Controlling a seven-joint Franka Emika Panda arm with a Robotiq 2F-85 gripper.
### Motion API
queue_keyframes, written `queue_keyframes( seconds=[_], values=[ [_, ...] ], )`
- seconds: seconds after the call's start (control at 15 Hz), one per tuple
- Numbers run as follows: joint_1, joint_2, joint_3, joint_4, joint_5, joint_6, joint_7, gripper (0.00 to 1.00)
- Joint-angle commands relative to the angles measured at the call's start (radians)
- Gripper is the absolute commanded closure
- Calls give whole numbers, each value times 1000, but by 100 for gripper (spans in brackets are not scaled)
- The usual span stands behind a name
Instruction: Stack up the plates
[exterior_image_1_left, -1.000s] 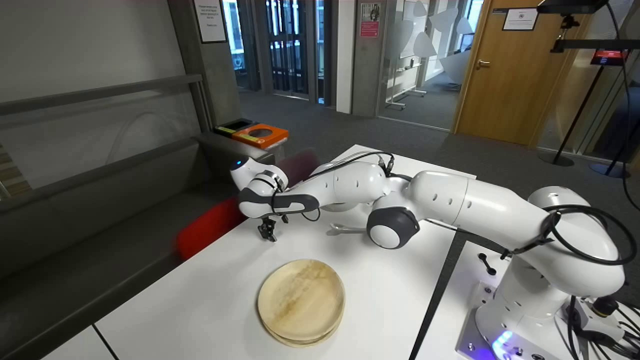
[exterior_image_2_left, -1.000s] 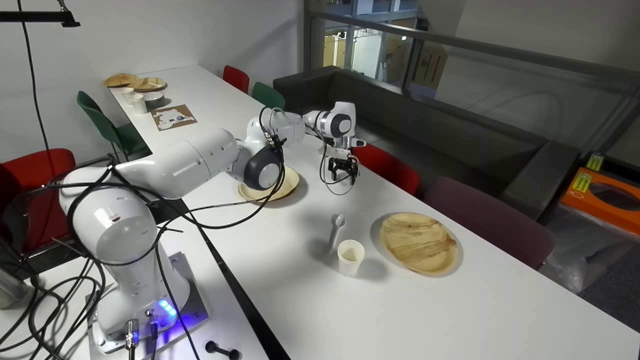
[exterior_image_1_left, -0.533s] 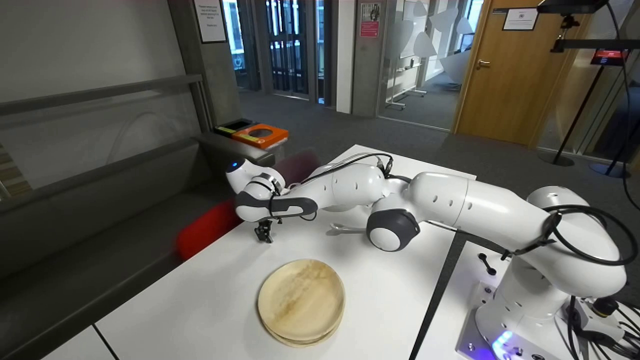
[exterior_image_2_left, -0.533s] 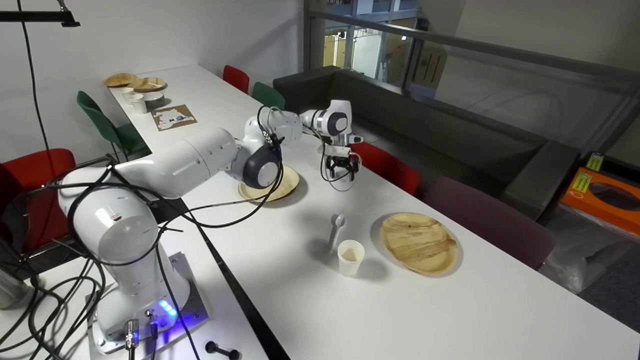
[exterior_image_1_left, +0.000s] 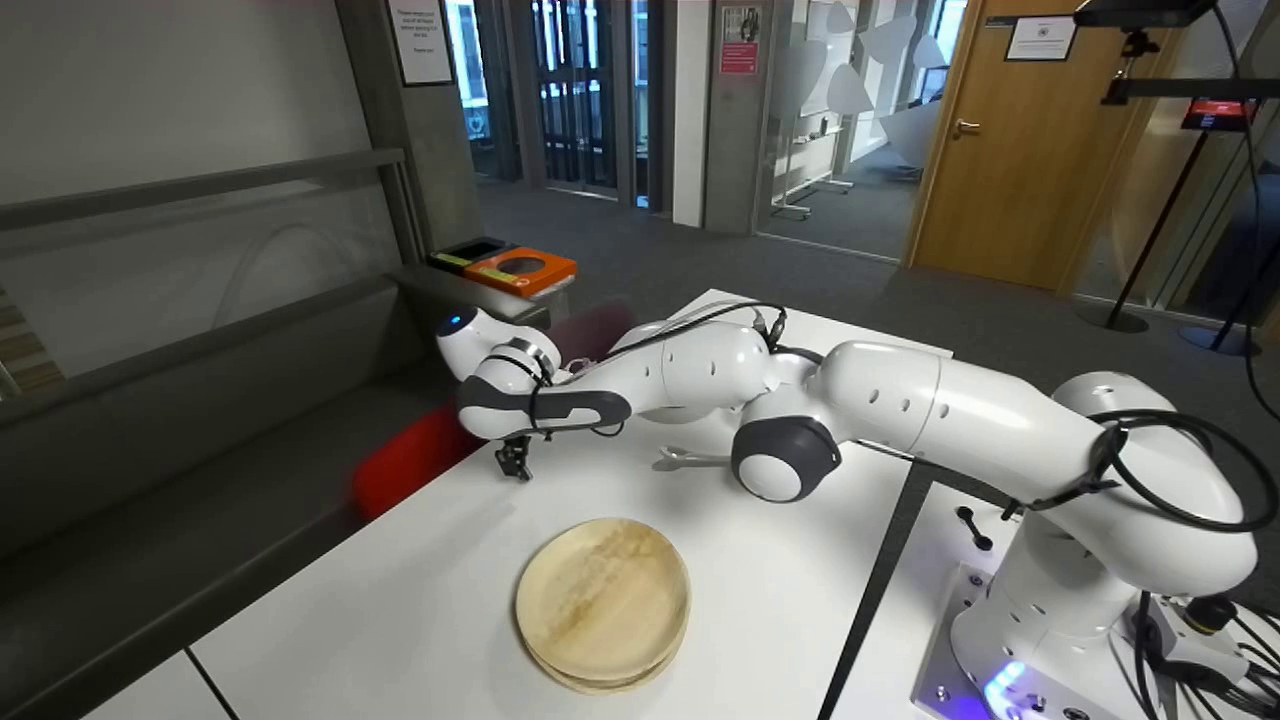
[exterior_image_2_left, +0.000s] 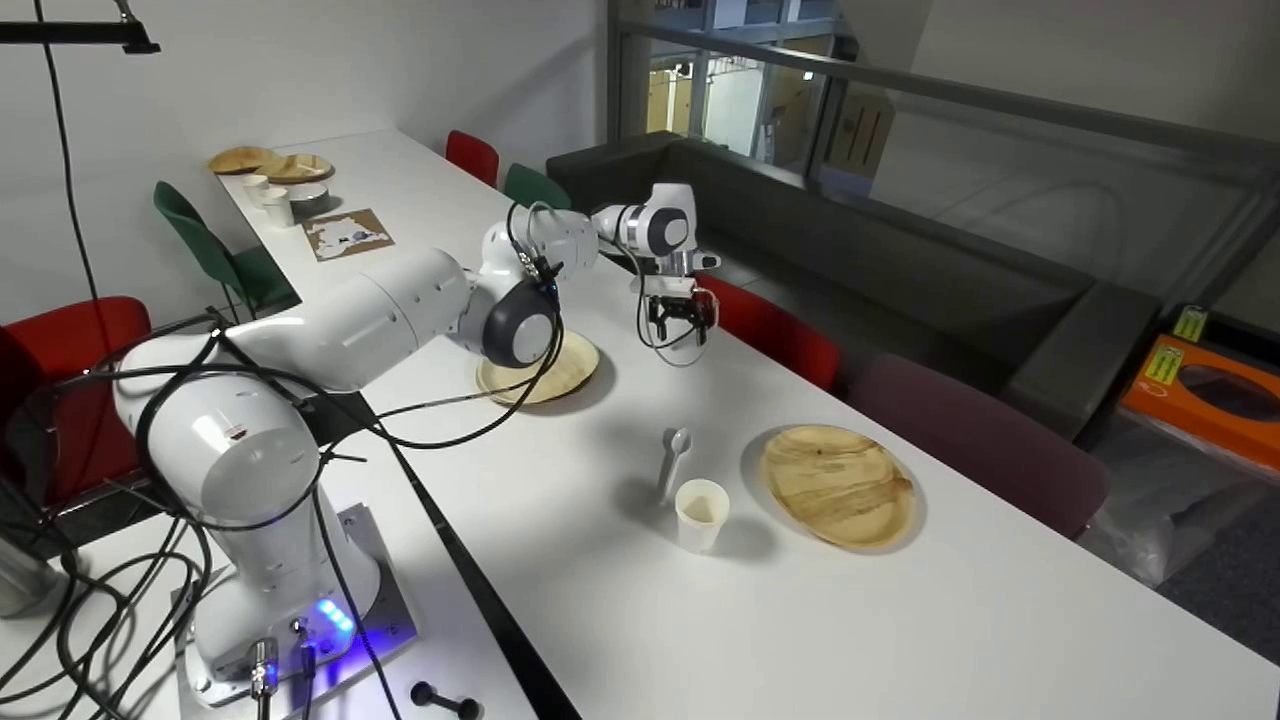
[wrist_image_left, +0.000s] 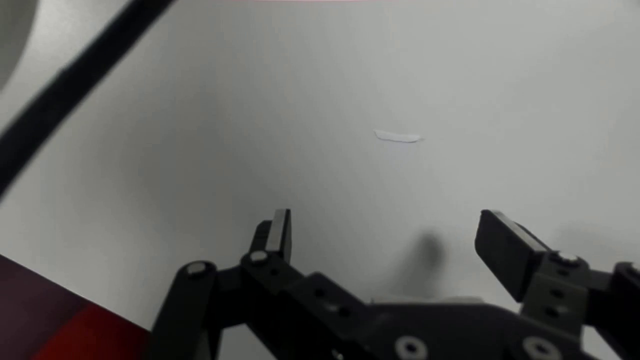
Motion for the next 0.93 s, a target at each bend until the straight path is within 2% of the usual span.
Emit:
queue_keyframes(
  seconds=[0.0,0.27,0.33,0.73,0.87],
  values=[
    [13,-37,-13,-1,-8,-12,56,0],
    [19,-61,-9,0,3,-34,131,0],
    [13,-38,-2,-6,3,0,99,0],
    [15,-47,-3,-6,3,-2,118,0],
    [21,-32,20,-1,15,51,57,0]
  ],
)
